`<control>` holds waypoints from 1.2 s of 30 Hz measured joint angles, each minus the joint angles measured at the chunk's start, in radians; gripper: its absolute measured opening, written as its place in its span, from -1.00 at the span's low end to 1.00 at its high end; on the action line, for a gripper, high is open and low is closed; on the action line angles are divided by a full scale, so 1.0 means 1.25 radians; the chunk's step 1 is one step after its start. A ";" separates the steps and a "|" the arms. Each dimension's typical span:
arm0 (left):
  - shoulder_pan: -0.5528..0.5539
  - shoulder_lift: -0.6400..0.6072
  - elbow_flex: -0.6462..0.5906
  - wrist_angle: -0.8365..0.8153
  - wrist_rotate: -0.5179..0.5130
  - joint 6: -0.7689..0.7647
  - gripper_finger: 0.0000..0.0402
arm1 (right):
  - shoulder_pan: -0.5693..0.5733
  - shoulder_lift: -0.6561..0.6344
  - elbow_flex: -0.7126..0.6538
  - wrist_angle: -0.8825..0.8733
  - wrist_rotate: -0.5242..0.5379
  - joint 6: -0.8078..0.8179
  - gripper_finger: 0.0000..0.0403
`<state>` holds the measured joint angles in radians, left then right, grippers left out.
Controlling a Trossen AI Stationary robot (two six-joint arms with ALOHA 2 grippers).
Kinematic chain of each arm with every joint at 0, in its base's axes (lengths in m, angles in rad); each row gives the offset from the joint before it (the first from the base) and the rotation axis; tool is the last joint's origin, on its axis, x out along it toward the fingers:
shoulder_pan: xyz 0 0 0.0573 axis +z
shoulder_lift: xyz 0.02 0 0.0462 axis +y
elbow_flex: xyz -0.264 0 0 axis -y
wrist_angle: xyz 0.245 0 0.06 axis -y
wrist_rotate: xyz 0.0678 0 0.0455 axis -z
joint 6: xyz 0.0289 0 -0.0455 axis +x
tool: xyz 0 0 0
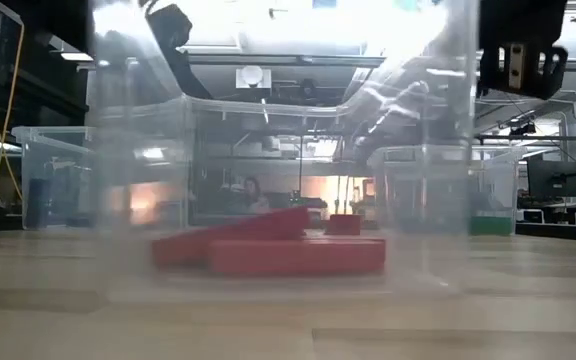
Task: Sort blocks
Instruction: Adjust the bottom transparent bin, then return to Home Position
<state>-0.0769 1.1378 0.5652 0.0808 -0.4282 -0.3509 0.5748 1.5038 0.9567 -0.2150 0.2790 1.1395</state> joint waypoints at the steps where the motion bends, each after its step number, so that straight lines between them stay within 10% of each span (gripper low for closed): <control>1: 0.000 0.000 0.000 0.000 0.000 0.004 -1.00 | 0.006 0.014 0.015 0.000 0.000 -0.010 -1.00; 10: 0.007 -0.042 0.015 -0.005 0.014 0.059 -1.00 | 0.023 0.052 0.156 -0.168 -0.006 -0.095 -1.00; 18: 0.034 -0.248 0.030 0.052 0.198 0.074 -1.00 | 0.013 -0.127 0.244 -0.481 0.208 -0.117 -1.00; 27: -0.071 -0.310 -0.217 0.489 0.234 0.053 -1.00 | -0.047 -0.240 0.245 -0.484 0.295 -0.138 -1.00; 36: -0.054 -0.406 -0.321 0.469 0.221 0.055 -1.00 | -0.046 -0.266 0.245 -0.469 0.283 -0.119 -1.00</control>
<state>-0.1448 0.6303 0.1633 0.6672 -0.1516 -0.2817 0.5170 1.1713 1.2629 -0.8009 0.6328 0.9906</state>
